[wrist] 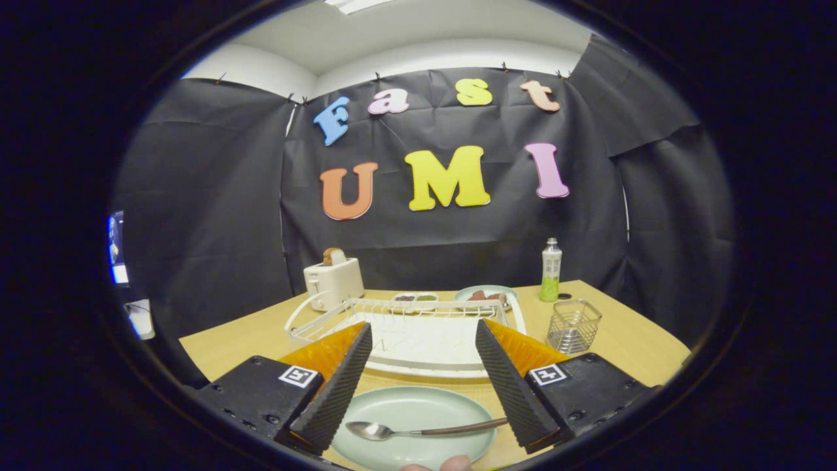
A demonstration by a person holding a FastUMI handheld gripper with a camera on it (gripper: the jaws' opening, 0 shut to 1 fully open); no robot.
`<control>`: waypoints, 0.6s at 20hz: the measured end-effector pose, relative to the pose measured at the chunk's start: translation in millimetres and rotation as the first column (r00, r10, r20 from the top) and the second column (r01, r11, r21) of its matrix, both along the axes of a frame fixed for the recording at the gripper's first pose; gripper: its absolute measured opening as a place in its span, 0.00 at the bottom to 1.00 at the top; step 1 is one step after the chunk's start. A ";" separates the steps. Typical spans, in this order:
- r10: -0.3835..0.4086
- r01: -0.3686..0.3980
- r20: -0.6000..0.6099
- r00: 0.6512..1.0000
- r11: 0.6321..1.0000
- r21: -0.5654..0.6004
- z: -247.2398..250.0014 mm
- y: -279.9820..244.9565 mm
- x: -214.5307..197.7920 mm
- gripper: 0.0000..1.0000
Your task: Take the plate from the dish rack, then take the spoon from the basket and place it into the plate.
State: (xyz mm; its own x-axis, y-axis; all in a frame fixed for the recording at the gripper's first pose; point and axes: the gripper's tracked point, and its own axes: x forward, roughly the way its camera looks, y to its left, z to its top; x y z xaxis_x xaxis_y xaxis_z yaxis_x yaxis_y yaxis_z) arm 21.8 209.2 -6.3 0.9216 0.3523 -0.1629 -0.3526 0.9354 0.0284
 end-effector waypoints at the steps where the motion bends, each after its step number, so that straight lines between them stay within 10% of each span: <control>1: -0.015 0.015 0.021 1.000 1.000 -0.012 4.8 -5.0 -0.2 1.00; 12: -0.091 0.094 0.144 0.985 0.995 -0.018 64.9 -46.2 -23.9 1.00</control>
State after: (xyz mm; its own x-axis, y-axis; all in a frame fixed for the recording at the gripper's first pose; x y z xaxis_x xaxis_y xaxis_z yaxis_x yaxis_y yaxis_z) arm -2.0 163.0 58.6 0.9644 0.2622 -0.0348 -0.2635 0.9639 -0.0395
